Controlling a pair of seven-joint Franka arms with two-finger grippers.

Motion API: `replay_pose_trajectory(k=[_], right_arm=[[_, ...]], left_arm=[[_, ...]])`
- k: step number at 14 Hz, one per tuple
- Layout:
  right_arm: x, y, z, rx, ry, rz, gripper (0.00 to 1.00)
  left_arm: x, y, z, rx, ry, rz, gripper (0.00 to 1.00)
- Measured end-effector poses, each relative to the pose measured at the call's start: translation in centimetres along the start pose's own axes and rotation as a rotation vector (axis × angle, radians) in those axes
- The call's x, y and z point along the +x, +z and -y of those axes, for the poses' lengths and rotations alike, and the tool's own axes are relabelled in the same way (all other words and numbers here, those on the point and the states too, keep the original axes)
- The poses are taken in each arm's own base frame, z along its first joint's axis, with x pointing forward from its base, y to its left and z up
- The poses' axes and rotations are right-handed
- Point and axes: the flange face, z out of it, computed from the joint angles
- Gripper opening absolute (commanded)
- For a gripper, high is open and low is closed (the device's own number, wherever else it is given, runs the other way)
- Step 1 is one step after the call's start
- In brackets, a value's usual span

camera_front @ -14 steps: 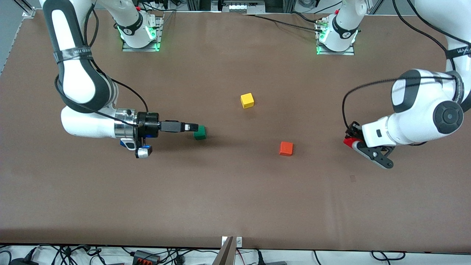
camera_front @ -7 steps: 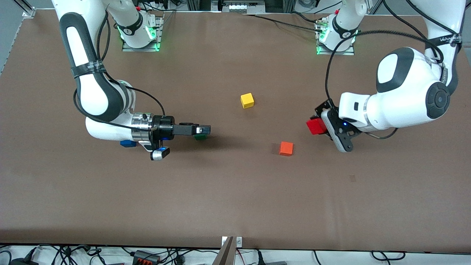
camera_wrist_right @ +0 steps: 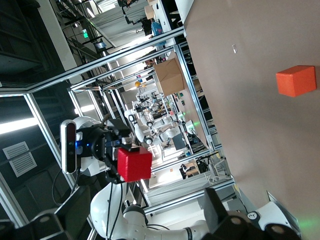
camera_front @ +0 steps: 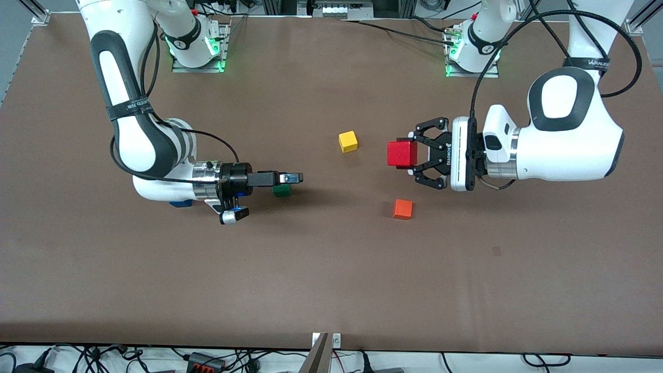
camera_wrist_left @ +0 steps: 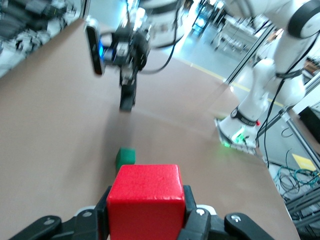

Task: Pass red block to right arm, stack on blue
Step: 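Lift the red cube with the left gripper toward the right gripper, then close the right gripper on the red cube held by the left gripper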

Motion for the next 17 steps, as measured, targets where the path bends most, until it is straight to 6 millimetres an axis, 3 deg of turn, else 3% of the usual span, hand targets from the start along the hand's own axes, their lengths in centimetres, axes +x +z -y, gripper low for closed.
replay_pose_trajectory(k=[5, 11, 14, 17], right_arm=[[0.0, 0.2, 0.2, 0.033, 0.016, 0.003, 1.00], [-0.2, -0.3, 1.0, 0.062, 0.010, 0.030, 1.00], [-0.5, 0.5, 1.7, 0.060, -0.005, 0.043, 1.00], [-0.7, 1.0, 2.4, 0.051, 0.014, 0.055, 1.00]], left_arm=[[2.3, 2.2, 0.5, 0.086, 0.141, -0.206, 0.04], [1.7, 9.7, 1.2, 0.177, 0.157, -0.361, 0.03], [2.4, 13.6, 0.3, 0.198, 0.135, -0.359, 0.03], [2.9, 15.2, -0.4, 0.209, 0.135, -0.347, 0.03]])
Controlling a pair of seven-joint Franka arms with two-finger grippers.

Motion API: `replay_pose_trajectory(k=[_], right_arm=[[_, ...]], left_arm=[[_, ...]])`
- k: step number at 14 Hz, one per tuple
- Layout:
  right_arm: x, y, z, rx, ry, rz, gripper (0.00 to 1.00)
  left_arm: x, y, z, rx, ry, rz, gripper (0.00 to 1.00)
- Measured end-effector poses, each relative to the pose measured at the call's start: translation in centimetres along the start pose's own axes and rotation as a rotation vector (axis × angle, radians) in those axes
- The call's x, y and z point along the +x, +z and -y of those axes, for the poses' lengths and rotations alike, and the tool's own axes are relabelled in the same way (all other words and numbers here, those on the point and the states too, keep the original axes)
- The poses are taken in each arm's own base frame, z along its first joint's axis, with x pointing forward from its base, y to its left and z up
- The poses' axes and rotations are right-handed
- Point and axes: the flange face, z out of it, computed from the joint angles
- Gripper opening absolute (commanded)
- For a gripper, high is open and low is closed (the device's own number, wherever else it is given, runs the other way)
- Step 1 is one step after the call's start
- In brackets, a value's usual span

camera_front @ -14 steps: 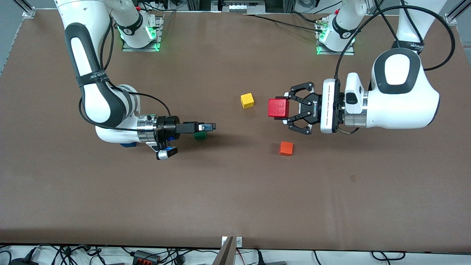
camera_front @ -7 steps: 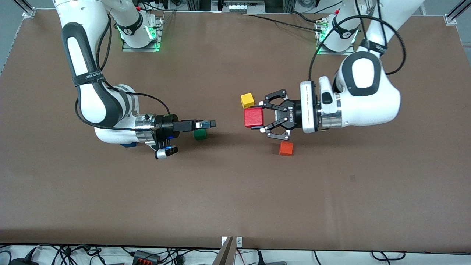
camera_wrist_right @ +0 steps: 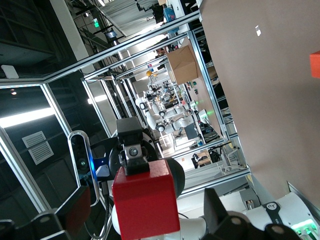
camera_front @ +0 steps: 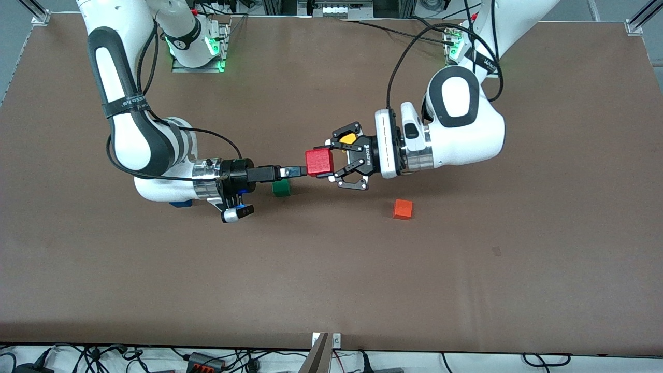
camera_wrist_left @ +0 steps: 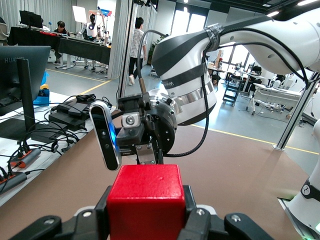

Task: Pass red block to right arm, stack on blue
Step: 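Close the right gripper on the red cube held by the left gripper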

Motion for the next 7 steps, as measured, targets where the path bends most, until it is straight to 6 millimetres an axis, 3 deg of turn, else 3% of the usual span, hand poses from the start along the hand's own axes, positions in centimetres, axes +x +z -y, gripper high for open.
replay_pose_trajectory(k=[7], right_arm=[[-0.5, 1.4, -0.4, -0.013, 0.014, 0.026, 1.00]], left_arm=[[-0.1, -0.3, 0.3, 0.016, 0.005, 0.003, 0.03]])
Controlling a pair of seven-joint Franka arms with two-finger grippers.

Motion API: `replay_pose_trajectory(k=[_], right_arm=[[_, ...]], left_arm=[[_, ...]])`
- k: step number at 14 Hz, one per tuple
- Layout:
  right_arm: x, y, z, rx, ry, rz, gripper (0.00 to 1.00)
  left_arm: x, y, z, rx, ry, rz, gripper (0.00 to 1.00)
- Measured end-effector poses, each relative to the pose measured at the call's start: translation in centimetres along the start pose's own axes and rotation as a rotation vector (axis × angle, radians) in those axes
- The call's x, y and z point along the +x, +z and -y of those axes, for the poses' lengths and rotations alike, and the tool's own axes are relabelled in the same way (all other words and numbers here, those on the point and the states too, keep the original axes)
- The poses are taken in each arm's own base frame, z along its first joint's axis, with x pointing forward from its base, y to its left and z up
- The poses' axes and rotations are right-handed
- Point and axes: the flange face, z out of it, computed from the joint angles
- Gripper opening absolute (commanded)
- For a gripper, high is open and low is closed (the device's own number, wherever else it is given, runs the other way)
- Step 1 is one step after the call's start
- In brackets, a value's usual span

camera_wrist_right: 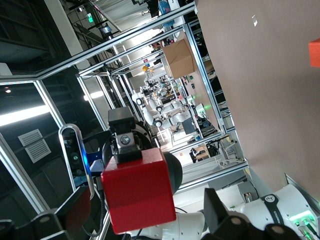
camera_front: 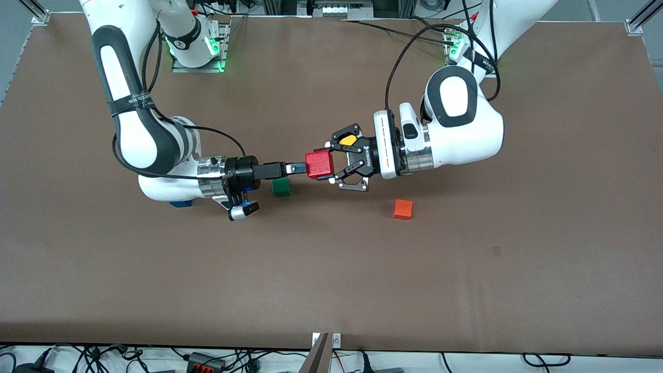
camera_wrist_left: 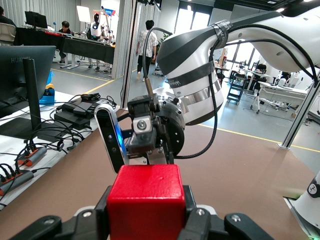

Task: Pass red block to right arm, stack on blue
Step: 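Close the right gripper on the red cube held by the left gripper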

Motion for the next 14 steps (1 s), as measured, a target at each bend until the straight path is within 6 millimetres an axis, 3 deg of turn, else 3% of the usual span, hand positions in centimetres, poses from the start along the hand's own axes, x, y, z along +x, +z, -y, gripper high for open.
replay_pose_trajectory(k=[12, 14], right_arm=[[-0.8, 2.2, -0.3, 0.006, 0.005, 0.029, 1.00], [-0.8, 2.5, -0.4, 0.004, 0.006, 0.032, 0.95]], left_arm=[[-0.1, 0.0, 0.0, 0.005, 0.009, 0.002, 0.03], [-0.1, 0.1, 0.0, 0.007, -0.001, -0.007, 0.03]])
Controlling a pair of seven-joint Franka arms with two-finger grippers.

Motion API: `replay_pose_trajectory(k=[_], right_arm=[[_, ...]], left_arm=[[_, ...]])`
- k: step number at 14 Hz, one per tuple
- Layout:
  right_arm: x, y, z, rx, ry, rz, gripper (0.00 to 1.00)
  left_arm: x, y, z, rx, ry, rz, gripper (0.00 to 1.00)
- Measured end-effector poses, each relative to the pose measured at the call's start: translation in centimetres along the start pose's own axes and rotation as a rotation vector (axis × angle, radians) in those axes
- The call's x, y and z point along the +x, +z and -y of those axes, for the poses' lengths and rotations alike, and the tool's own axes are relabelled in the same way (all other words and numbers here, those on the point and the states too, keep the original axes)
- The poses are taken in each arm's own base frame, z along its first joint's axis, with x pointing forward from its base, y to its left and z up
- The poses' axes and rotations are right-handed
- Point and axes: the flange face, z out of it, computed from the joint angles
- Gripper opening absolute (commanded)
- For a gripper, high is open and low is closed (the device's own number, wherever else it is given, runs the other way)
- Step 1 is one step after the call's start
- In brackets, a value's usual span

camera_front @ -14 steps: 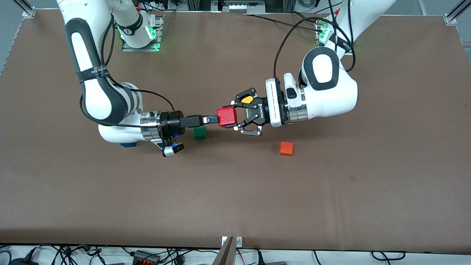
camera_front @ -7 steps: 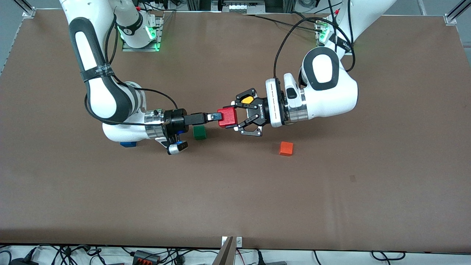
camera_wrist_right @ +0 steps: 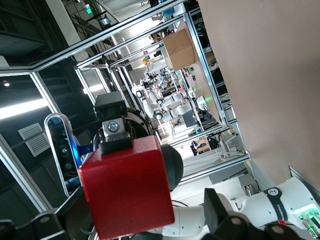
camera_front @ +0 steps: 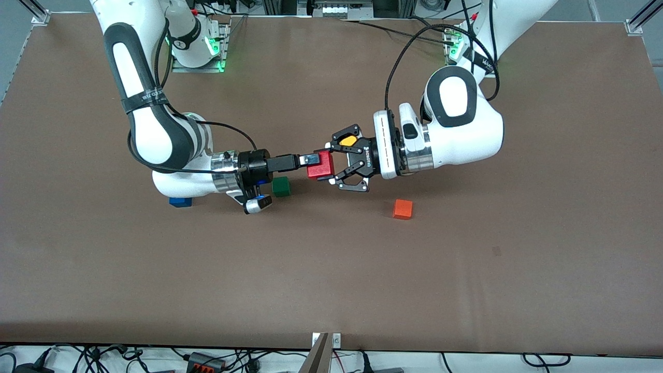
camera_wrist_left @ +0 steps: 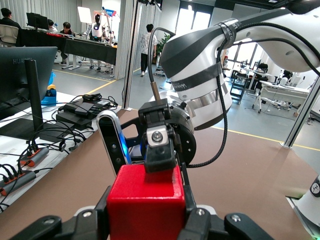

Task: Pass red block to right arm, stack on blue
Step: 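Close the right gripper on the red cube held by the left gripper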

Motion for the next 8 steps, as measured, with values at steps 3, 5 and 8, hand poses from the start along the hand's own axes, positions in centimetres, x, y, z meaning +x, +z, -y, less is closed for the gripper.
replay_pose_trajectory(k=[3, 5, 8], right_arm=[[0.16, 0.01, 0.06, 0.029, 0.008, -0.008, 0.86], [0.24, -0.02, 0.11, 0.041, 0.011, -0.013, 0.82], [0.24, 0.00, 0.13, 0.042, -0.002, -0.014, 0.29]], left_arm=[[-0.24, 0.37, -0.30, -0.003, -0.019, -0.011, 0.03], [-0.53, 0.52, -0.43, -0.004, -0.026, -0.010, 0.02], [-0.74, 0.57, -0.47, -0.004, -0.031, -0.008, 0.02]])
